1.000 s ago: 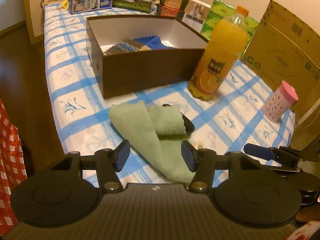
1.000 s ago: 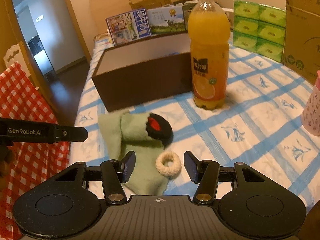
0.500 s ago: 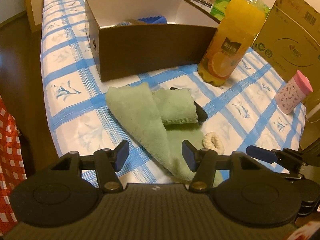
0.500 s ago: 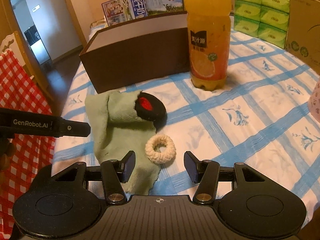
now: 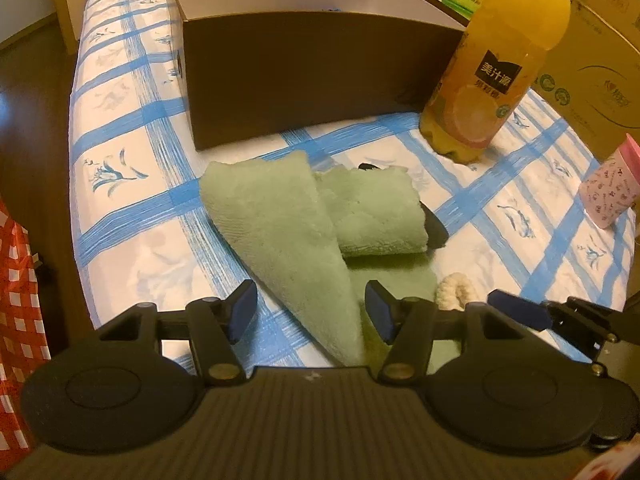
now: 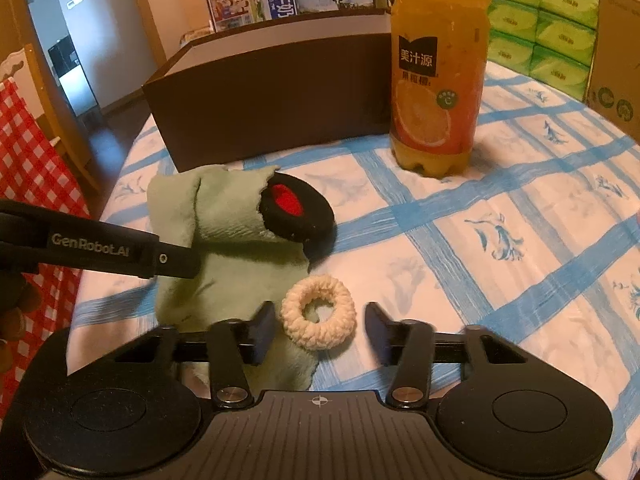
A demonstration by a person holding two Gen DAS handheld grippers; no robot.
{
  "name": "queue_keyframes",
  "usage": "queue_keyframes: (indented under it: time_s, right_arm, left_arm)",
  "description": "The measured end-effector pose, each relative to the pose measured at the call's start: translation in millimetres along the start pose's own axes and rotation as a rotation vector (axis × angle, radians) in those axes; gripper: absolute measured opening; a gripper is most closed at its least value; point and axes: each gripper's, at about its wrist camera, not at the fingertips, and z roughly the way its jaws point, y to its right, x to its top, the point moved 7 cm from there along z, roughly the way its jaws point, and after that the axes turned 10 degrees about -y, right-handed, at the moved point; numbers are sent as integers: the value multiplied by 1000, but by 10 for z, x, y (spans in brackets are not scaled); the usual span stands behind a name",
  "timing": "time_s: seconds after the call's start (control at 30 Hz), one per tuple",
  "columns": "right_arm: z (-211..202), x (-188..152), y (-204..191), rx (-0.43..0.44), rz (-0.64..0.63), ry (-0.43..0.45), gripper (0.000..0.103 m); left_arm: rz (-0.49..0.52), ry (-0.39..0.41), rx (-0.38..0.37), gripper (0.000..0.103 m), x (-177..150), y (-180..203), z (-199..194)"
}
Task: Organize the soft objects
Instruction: 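Grasp the cream scrunchie with the right gripper while the left grasps the green towel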
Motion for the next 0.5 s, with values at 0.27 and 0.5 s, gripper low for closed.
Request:
queue_keyframes:
  time_s: [0.27, 0.5]
  right_arm:
    - [-68, -72, 56, 10, -16, 14, 9]
    - [-229, -212, 274, 12, 69, 1, 9]
  left_arm:
    - [31, 20, 13, 31, -30, -8, 59]
    - [61, 84, 25, 6, -141, -30, -175]
